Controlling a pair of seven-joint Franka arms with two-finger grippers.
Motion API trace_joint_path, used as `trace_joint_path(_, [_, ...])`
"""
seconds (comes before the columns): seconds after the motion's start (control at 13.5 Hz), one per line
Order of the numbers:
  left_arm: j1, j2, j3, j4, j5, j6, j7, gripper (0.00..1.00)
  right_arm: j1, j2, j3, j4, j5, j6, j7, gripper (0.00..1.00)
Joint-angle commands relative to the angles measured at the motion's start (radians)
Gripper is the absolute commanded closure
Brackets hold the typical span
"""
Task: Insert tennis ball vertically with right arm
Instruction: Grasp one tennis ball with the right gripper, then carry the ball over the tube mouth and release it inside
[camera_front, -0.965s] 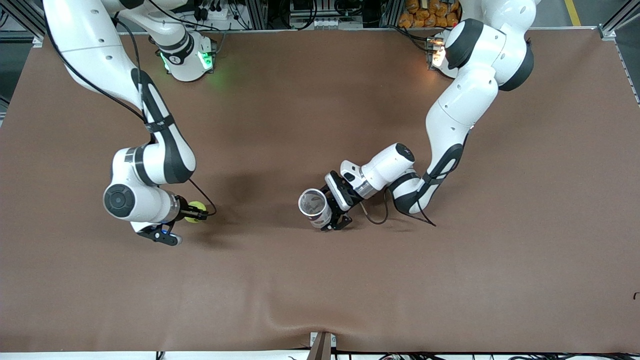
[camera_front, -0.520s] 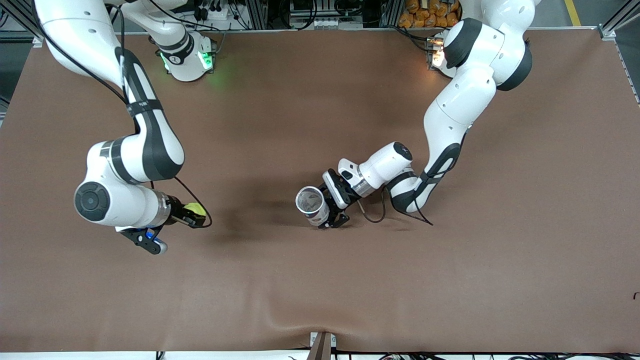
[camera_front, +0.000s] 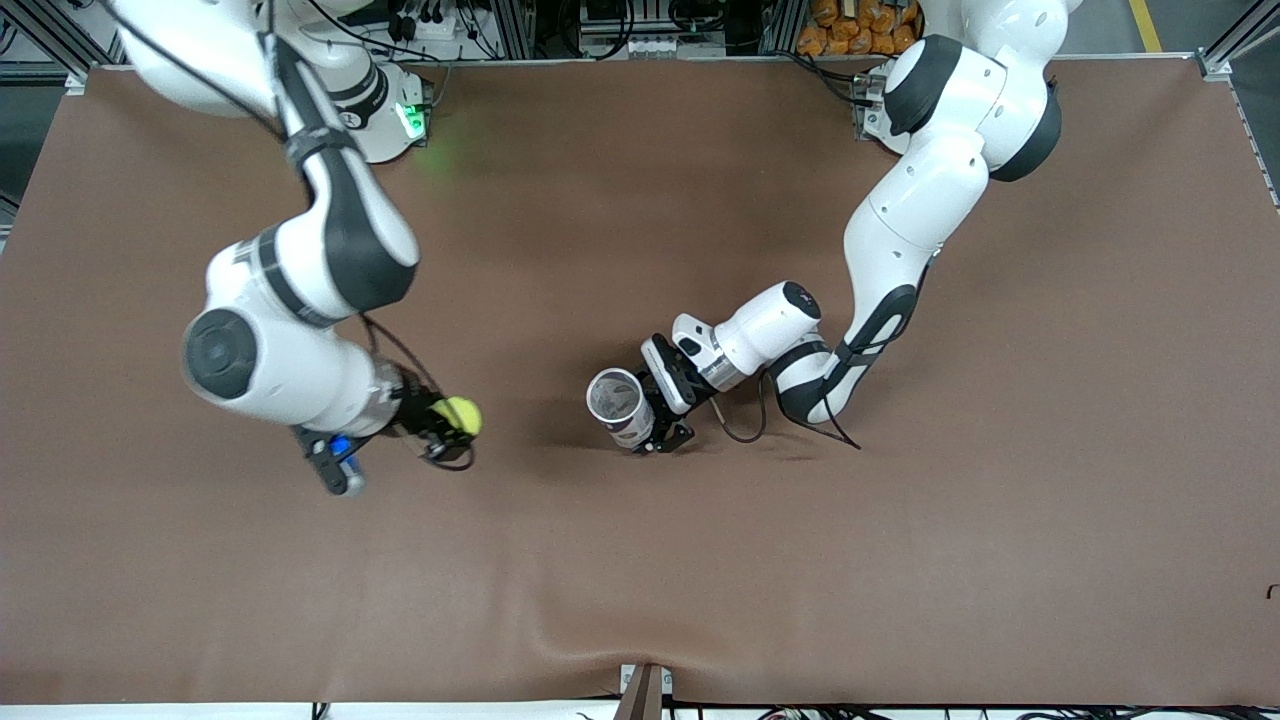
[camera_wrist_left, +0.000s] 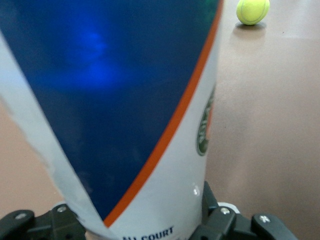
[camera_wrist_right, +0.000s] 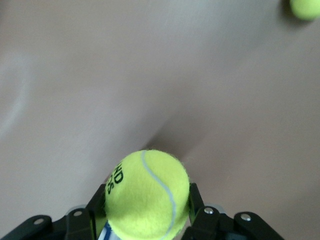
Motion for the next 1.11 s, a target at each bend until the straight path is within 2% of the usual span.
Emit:
trace_joint_path(0.0, [0.002,0.006,-0.004,0.005,0.018,0.006,0.001,0.17,0.069,0.017,-0.007,0.075,0.022,-0.008,0.135,0.83])
trace_joint_path(0.37, [0.002,0.006,-0.004,0.003,0.018,0.007,0.001,0.17,0.208,0.052,-0.010,0.073,0.023,0.152,0.307,0.83])
trace_joint_path(0.67, [0.002,0.006,-0.008,0.002,0.018,0.007,0.001,0.17,0.242,0.083,-0.010,0.069,0.021,0.160,0.318,0.81])
trace_joint_path(0.74, [0.002,0.006,-0.008,0.002,0.018,0.007,0.000,0.17,0.244,0.087,-0.010,0.069,0.022,0.161,0.318,0.74])
trace_joint_path(0.82, [0.002,0.006,-0.008,0.000,0.018,0.007,0.001,0.17,0.247,0.089,-0.010,0.069,0.021,0.161,0.318,0.37])
trace_joint_path(0.89, [0.002,0.006,-0.008,0.000,0.018,0.007,0.001,0.17,0.245,0.089,-0.010,0.069,0.021,0.160,0.313,0.23])
trace_joint_path(0.96, [0.001,0.006,-0.008,0.002,0.018,0.007,0.000,0.17,0.244,0.087,-0.012,0.072,0.021,0.160,0.311,0.00])
trace_joint_path(1.04, [0.001,0.006,-0.008,0.002,0.018,0.007,0.000,0.17,0.247,0.089,-0.012,0.075,0.013,0.160,0.307,0.00])
